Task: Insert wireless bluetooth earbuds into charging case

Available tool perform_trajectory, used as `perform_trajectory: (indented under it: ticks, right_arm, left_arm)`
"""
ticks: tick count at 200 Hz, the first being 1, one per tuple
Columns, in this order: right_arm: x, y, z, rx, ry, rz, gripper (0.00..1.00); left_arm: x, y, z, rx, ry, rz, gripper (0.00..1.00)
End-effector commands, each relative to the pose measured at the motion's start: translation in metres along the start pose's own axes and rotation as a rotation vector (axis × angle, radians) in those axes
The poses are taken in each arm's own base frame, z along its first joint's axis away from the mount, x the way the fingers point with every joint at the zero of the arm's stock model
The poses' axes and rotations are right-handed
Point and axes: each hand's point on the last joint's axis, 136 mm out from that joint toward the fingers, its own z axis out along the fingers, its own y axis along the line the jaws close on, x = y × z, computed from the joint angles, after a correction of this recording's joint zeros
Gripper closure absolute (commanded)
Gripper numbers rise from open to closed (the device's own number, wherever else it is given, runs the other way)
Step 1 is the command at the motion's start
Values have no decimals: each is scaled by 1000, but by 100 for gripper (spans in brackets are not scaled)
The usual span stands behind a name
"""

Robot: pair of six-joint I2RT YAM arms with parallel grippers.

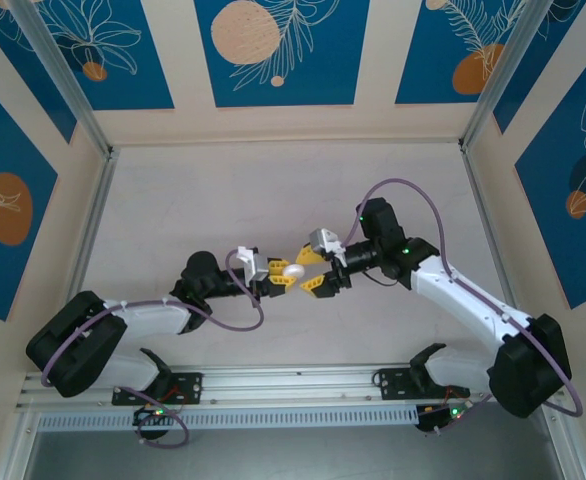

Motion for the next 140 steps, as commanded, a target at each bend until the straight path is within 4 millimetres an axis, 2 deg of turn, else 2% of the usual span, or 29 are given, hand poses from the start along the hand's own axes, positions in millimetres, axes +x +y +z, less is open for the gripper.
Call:
perform_trajectory:
  ticks: [1,48,140]
  right_arm:
    - [-8,16,-8,-43,-35,-37,42]
    - [-1,-3,-21,76,-4,-78,48]
    - [8,-13,-5,53,33,-87,55]
  left_arm:
    - [-10,0,3,8,-27,27,83]
    - [-12,-3,2,19,-33,32,83]
    - [-15,-3,2,23,-38,37,83]
